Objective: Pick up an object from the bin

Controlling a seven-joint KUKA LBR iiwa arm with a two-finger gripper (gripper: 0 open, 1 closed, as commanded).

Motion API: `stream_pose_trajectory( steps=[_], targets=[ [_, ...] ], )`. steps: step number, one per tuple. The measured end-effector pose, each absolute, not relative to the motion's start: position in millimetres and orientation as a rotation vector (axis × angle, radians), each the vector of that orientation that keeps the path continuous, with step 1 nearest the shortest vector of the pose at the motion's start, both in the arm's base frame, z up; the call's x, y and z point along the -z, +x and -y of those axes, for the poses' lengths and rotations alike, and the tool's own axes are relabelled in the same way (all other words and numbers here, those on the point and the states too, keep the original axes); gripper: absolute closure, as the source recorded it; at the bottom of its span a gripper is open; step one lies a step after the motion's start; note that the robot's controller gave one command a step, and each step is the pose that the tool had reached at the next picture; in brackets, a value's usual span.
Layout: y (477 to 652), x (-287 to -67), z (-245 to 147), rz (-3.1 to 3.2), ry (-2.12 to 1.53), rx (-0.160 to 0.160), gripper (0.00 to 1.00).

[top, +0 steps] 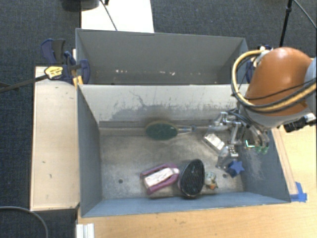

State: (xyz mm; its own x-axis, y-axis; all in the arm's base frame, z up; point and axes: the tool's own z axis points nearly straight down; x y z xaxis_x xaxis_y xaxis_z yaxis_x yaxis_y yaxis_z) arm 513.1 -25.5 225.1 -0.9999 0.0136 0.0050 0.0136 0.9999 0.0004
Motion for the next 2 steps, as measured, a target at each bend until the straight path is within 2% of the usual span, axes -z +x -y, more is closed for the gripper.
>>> stream_pose_trajectory(
  steps=[1,2],
  targets=[
    [494.7,-84,-37,3.098,0.549,0.000,0.00],
    [509.4,-100,-106,3.130,-0.298,0.004,0.00]
  ],
)
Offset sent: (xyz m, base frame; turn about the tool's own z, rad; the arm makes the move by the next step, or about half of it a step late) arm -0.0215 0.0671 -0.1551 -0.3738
